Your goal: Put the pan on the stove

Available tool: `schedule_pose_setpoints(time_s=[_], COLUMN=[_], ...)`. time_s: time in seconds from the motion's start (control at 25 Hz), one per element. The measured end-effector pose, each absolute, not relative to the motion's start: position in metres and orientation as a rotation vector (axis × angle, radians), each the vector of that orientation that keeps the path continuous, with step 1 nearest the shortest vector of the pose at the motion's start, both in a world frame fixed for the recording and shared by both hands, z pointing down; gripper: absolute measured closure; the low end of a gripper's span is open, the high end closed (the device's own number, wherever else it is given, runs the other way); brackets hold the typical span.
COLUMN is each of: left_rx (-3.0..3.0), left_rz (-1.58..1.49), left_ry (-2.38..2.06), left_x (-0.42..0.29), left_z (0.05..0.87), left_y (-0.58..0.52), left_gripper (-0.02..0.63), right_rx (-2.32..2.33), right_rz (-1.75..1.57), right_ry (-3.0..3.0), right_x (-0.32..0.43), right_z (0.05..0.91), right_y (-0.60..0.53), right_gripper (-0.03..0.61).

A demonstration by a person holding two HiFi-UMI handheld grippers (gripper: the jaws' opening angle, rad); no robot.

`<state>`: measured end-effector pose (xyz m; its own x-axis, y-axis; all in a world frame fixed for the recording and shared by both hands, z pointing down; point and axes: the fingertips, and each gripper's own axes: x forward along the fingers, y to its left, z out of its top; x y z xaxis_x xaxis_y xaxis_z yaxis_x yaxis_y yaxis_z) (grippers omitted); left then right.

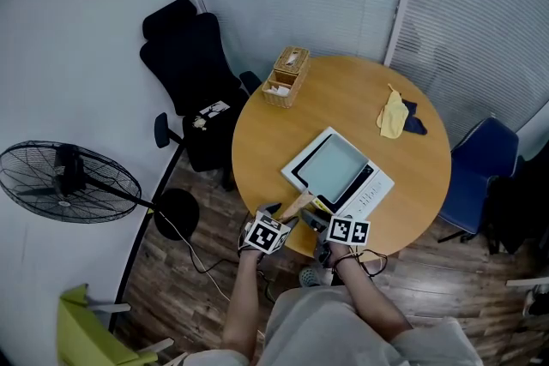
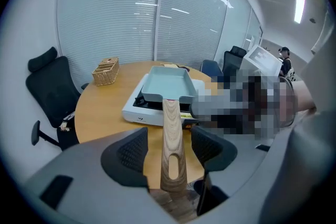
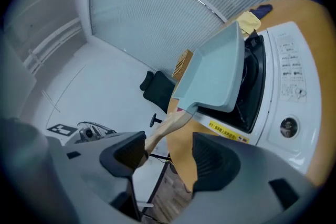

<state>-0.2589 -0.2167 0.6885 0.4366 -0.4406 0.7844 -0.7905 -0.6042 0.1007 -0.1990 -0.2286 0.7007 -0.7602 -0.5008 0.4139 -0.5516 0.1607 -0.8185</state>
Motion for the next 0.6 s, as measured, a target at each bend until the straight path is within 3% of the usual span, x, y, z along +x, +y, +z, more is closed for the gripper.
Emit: schedule_pose_setpoints(time_s=[0.32, 0.6], left_rx=[2.295, 2.285], left_rz=[0.984, 0.831], left_ry=[-1.172, -1.267], left_x=[-0.257, -0.229], left_z=[0.637, 0.618], left_y=[-0.206, -0.186], left_gripper=[0.339, 0.341], right_rx=[1.191, 1.304], right_rz=[1.230, 1.050], right_ry=[-2.397, -2.346], right_x=[-0.150, -0.109], right_z=[0.682, 0.680], right_y=[-0.222, -0.206], right_gripper=[0.310, 0.310])
